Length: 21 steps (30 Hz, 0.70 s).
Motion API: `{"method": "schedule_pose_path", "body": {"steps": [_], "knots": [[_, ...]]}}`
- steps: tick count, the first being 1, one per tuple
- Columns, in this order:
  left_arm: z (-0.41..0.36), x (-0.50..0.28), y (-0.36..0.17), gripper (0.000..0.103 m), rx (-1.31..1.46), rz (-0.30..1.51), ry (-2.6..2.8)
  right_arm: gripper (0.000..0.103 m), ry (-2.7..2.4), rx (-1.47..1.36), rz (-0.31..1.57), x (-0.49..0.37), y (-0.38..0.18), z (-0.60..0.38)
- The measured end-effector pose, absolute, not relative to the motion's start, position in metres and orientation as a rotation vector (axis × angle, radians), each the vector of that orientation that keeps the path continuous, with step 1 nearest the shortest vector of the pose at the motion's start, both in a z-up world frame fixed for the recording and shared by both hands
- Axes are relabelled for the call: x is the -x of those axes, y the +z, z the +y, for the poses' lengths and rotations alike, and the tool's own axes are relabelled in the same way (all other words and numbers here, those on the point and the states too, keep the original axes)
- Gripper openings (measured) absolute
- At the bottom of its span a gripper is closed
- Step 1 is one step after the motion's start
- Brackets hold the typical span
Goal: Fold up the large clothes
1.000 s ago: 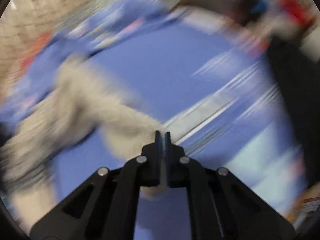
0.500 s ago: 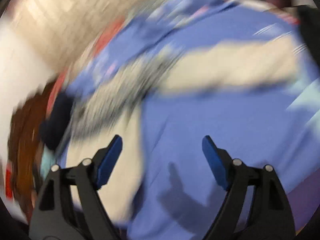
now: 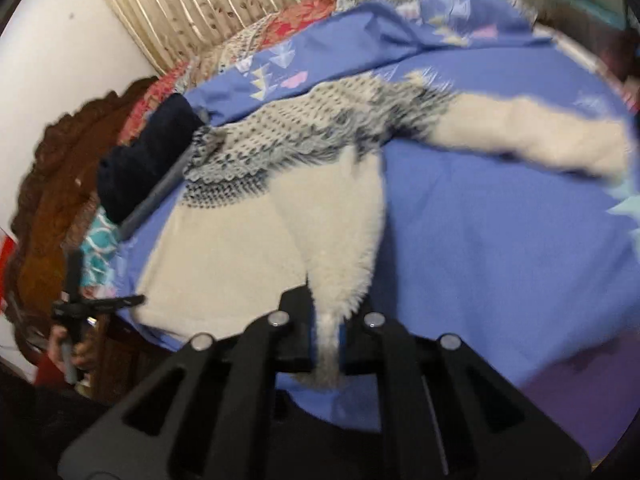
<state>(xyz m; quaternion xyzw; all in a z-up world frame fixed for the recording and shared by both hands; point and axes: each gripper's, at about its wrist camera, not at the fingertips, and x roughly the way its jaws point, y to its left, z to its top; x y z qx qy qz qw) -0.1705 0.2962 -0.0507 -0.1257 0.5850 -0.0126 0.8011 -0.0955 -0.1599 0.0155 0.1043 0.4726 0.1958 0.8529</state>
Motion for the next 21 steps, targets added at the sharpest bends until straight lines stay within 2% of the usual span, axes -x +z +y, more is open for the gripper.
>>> {"method": "schedule_pose_path", "body": {"steps": [3, 5, 7, 9, 11, 16, 19, 21], "knots": [[0.289, 0.180, -0.057, 0.032, 0.279, 1.277, -0.065, 0.007, 0.304, -0.157, 1.083, 0.110, -0.012, -0.174], [0.285, 0.180, -0.072, 0.032, 0.281, 1.312, -0.074, 0.007, 0.214, -0.182, 1.170, 0.110, -0.052, -0.186], [0.284, 0.178, -0.091, 0.032, 0.273, 1.366, -0.048, 0.013, 0.157, -0.222, 1.216, 0.109, -0.079, -0.197], [0.289, 0.177, -0.097, 0.032, 0.282, 1.379, -0.027, 0.051, 0.105, -0.275, 1.257, 0.106, -0.096, -0.205], [0.300, 0.180, -0.088, 0.034, 0.315, 1.343, -0.045, 0.062, 0.069, -0.339, 1.234, 0.103, -0.087, -0.220], [0.342, 0.192, -0.049, 0.035, 0.317, 1.179, 0.034, 0.064, 0.069, -0.330, 0.985, 0.092, -0.001, -0.225], [0.370, 0.199, -0.035, 0.035, 0.320, 1.094, 0.160, 0.064, 0.336, -0.058, 0.907, 0.068, 0.047, -0.128], [0.394, 0.204, -0.032, 0.035, 0.318, 1.057, 0.237, 0.064, 0.519, 0.091, 0.882, 0.060, 0.055, -0.048]]}}
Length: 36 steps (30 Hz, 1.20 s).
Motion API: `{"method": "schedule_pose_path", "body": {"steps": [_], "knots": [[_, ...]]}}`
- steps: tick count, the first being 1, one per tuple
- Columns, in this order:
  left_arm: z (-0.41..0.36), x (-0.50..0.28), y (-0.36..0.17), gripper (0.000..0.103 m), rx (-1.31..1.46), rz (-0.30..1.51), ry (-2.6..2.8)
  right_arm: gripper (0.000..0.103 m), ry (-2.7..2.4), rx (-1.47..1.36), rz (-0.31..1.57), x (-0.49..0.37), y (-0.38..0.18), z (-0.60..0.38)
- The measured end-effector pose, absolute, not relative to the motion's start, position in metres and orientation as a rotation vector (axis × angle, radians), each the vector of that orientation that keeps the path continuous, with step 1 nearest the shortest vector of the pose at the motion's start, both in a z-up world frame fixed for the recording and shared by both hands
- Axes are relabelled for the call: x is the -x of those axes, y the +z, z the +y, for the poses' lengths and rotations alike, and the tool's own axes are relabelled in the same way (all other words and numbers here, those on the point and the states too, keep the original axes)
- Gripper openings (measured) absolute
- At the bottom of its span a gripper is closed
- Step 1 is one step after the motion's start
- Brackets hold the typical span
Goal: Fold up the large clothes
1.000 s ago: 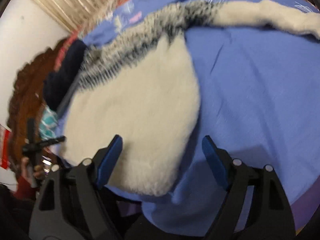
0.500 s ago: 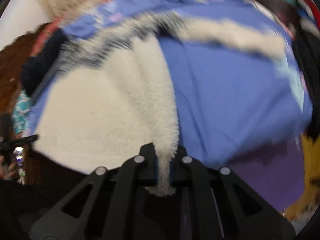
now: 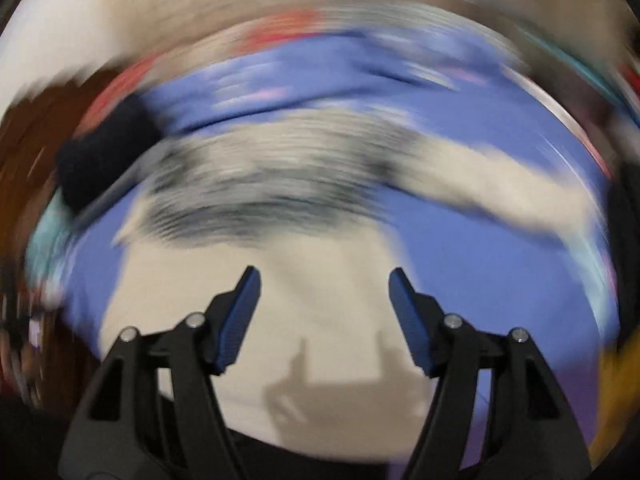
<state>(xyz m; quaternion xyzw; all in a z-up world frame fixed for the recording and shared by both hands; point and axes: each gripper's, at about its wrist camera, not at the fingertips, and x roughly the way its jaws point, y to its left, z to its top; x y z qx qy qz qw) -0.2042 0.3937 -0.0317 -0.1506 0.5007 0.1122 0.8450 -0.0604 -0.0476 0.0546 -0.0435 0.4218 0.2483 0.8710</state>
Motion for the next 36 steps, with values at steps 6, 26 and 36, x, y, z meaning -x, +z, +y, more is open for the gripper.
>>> {"method": "schedule_pose_path", "body": {"steps": [6, 26, 36], "knots": [[0.436, 0.223, -0.034, 0.036, 0.340, 1.020, 0.359, 0.078, 0.899, 0.502, 0.795, 0.070, 0.016, 0.206], [0.501, 0.256, -0.037, 0.086, 0.446, 0.886, 0.517, 0.007, 1.297, 0.176, 0.959, -0.025, 0.172, 0.394], [0.456, 0.200, -0.009, 0.087, 0.299, 0.894, 0.436, 0.007, 1.153, 0.198, 0.822, -0.082, 0.261, 0.254]]}}
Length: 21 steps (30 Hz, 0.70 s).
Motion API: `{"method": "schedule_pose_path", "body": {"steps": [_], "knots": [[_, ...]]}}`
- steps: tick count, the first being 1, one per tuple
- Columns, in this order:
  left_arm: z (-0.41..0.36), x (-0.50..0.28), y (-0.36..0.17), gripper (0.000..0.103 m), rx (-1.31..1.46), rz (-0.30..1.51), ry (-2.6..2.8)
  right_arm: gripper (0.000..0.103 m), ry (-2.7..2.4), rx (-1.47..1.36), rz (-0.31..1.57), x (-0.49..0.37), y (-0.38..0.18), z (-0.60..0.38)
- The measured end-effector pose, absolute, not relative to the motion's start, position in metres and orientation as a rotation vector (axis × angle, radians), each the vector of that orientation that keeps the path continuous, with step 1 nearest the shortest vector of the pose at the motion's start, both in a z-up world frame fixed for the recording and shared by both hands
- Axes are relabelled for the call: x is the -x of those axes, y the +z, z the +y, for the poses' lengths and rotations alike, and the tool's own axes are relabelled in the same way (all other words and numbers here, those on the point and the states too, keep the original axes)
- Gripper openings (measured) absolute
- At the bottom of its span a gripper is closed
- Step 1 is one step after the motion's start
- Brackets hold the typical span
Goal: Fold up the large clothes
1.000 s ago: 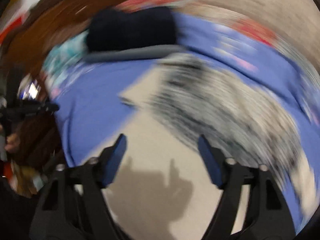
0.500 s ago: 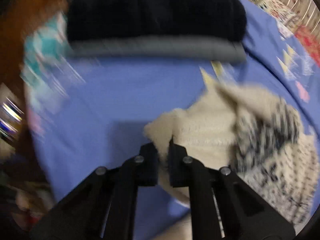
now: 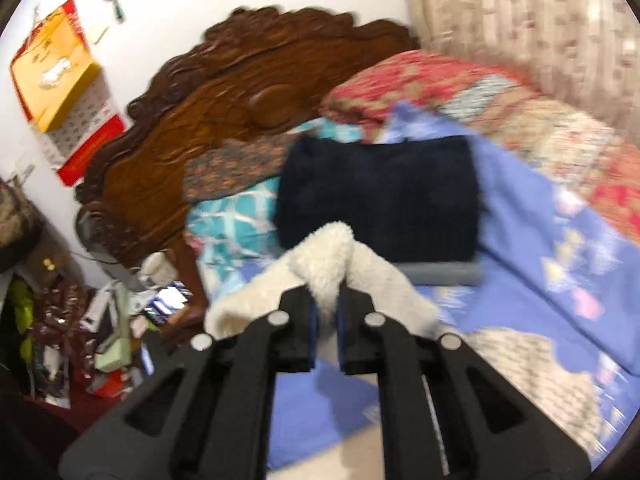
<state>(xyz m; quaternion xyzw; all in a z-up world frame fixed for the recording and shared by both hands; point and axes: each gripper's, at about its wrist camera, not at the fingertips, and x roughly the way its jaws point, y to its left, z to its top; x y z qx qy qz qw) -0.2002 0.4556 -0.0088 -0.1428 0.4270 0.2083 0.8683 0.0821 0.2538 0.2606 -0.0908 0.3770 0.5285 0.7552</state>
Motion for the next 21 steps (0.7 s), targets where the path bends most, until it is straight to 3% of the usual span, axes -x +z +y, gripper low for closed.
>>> {"method": "schedule_pose_path", "body": {"steps": [6, 16, 17, 20, 21], "knots": [[0.410, 0.121, 0.011, 0.088, 0.207, 0.885, 0.312, 0.007, 0.957, 0.079, 0.898, -0.148, 0.215, 0.105], [0.358, -0.055, -0.014, 0.088, 0.220, 0.960, 0.164, 0.010, 0.664, -0.224, 1.078, -0.231, 0.044, -0.100], [0.352, -0.078, -0.023, 0.088, 0.214, 0.987, 0.154, 0.018, 0.625, -0.280, 1.114, -0.241, 0.021, -0.113], [0.339, -0.129, -0.045, 0.088, 0.215, 1.053, 0.109, 0.074, 0.538, -0.432, 1.118, -0.253, -0.015, -0.147], [0.336, -0.140, -0.052, 0.088, 0.204, 1.075, 0.101, 0.077, 0.519, -0.469, 1.096, -0.254, -0.022, -0.156]]}}
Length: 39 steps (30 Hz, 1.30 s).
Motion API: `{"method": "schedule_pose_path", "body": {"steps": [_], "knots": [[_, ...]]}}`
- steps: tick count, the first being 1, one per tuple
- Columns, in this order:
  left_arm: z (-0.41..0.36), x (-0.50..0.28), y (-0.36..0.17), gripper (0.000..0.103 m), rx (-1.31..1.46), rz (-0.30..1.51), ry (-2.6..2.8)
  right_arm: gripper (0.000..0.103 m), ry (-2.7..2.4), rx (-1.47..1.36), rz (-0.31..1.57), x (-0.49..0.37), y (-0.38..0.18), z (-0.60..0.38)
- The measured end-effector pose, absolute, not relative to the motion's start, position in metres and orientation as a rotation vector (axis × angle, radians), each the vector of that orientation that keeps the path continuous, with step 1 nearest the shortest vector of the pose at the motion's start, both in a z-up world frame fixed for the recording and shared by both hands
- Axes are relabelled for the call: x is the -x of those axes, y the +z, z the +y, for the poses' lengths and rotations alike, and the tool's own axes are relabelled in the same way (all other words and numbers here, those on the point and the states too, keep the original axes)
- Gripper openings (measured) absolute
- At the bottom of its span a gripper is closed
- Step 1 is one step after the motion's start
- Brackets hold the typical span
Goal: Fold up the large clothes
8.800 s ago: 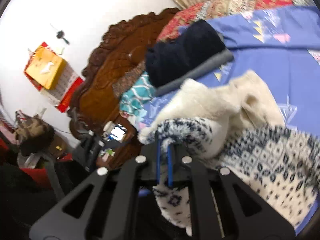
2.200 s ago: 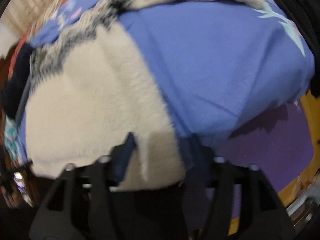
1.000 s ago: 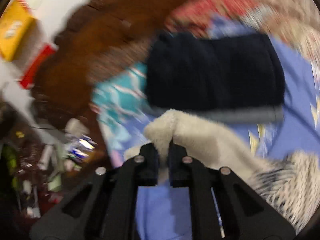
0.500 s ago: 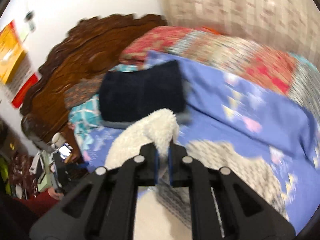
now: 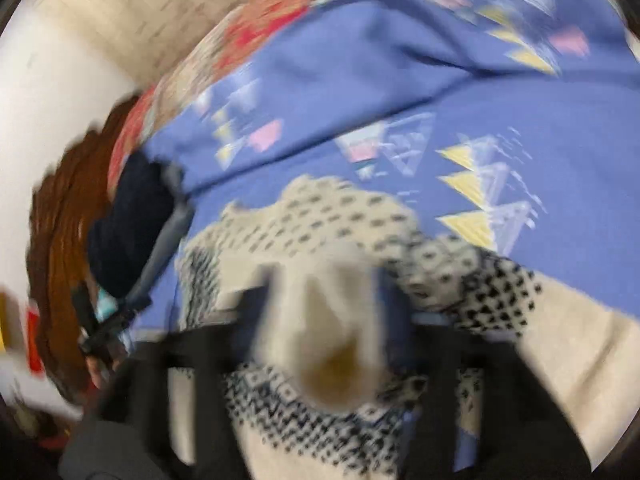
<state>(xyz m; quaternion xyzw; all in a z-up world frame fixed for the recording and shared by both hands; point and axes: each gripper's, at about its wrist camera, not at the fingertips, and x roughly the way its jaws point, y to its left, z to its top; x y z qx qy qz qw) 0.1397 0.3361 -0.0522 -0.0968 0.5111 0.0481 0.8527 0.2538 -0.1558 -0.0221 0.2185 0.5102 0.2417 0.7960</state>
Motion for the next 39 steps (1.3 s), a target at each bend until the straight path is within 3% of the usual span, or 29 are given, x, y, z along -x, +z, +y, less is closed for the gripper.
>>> {"method": "schedule_pose_path", "body": {"steps": [4, 6, 7, 10, 13, 16, 18, 19, 20, 22, 27, 32, 39], "knots": [[0.321, -0.180, -0.084, 0.087, 0.113, 1.132, 0.125, 0.077, 0.527, -0.482, 1.116, -0.256, -0.043, -0.157], [0.318, -0.193, -0.093, 0.041, 0.069, 1.127, 0.160, 0.077, 0.530, -0.442, 1.150, -0.258, -0.056, -0.148], [0.319, -0.198, -0.096, 0.038, 0.064, 1.134, 0.170, 0.073, 0.521, -0.385, 1.188, -0.258, -0.065, -0.137], [0.334, -0.205, -0.098, 0.035, 0.116, 1.115, 0.236, 0.008, 0.484, -0.208, 1.191, -0.258, -0.075, -0.110], [0.338, -0.205, -0.106, 0.035, 0.124, 1.106, 0.270, 0.008, 0.445, -0.266, 1.033, -0.260, -0.076, -0.103], [0.321, -0.205, -0.107, 0.041, 0.031, 1.099, 0.286, 0.010, 0.289, -0.117, 1.102, -0.277, -0.112, -0.087], [0.307, -0.195, -0.096, 0.044, -0.031, 1.101, 0.275, 0.013, 0.303, -0.163, 1.102, -0.277, -0.114, -0.091], [0.306, -0.190, -0.090, 0.044, -0.032, 1.093, 0.265, 0.020, 0.310, -0.211, 1.090, -0.274, -0.106, -0.097], [0.308, -0.181, -0.080, 0.046, -0.017, 1.074, 0.256, 0.044, 0.322, -0.288, 1.067, -0.266, -0.092, -0.110], [0.315, -0.164, -0.064, 0.047, 0.039, 1.039, 0.259, 0.075, 0.330, -0.424, 0.927, -0.231, -0.058, -0.149], [0.319, -0.139, -0.023, 0.047, 0.159, 0.937, 0.239, 0.076, 0.251, -0.652, 0.825, -0.130, -0.038, -0.243], [0.262, -0.171, -0.008, 0.048, 0.085, 0.926, 0.081, 0.076, 0.027, -0.949, 0.827, -0.038, -0.083, -0.319], [0.148, -0.206, -0.043, 0.048, -0.061, 0.985, -0.139, 0.070, -0.173, -1.031, 0.849, -0.037, -0.137, -0.364]]}}
